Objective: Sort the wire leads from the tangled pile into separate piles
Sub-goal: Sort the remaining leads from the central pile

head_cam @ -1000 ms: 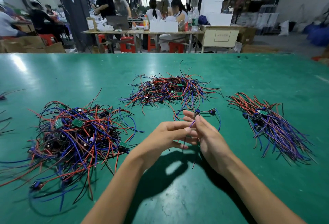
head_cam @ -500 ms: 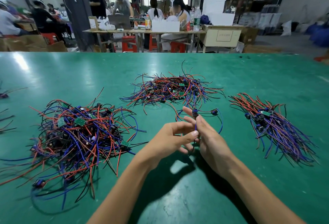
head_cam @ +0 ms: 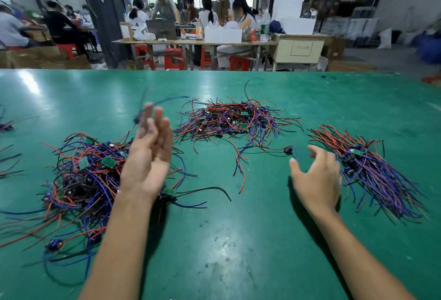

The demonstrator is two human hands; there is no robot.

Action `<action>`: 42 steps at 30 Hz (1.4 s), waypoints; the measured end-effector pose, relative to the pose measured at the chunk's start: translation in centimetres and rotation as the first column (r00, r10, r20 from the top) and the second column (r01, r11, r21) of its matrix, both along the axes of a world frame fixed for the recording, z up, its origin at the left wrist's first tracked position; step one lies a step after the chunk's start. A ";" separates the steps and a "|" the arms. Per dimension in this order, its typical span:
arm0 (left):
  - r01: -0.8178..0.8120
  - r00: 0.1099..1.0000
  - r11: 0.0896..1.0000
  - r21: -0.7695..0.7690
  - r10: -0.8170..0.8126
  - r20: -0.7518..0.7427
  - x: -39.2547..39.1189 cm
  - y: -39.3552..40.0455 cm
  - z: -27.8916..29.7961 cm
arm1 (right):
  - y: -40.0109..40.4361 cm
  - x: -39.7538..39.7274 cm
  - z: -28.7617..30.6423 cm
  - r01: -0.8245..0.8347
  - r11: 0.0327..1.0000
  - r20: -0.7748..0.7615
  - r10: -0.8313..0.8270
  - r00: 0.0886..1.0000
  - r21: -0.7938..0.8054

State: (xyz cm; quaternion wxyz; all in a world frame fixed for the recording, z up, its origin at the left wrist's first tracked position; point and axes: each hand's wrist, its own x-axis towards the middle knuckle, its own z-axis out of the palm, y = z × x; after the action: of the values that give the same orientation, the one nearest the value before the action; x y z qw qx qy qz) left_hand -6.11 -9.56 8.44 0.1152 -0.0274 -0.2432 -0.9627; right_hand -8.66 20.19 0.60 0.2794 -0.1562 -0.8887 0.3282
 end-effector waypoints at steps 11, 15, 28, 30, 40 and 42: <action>0.047 0.995 0.976 0.213 -0.065 0.078 -0.4 1.2 -1.3 | 0.2 -0.2 0.6 -0.294 0.891 -0.190 0.241 0.952 -0.345; 0.027 0.997 0.771 -0.636 0.026 0.074 0.0 5.8 -2.1 | -2.5 1.2 1.6 -0.545 0.785 -0.378 0.428 0.821 -0.295; -0.108 0.994 0.544 -0.832 0.079 -0.077 0.4 6.2 -2.1 | -4.6 3.4 1.3 -0.660 0.717 -0.316 0.587 0.745 -0.224; -0.107 0.994 0.719 -0.686 0.102 -0.048 0.3 5.1 -0.9 | -4.2 3.0 0.4 -0.592 0.795 -0.191 0.566 0.802 -0.127; 0.002 0.996 0.843 0.538 0.047 -0.079 1.1 -2.7 1.2 | -6.6 -0.9 -0.9 -0.351 0.929 0.356 0.291 0.888 0.117; -0.008 0.997 0.814 0.580 0.050 -0.057 1.1 -2.2 1.3 | -8.0 -2.1 -0.1 -0.329 0.930 0.401 0.242 0.883 0.162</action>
State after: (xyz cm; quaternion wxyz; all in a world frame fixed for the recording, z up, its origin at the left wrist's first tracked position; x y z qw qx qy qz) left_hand -5.04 -11.74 9.73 0.1409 -0.0207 0.0651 -0.9877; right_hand -10.77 12.23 0.47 0.0689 -0.0498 -0.9702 0.2270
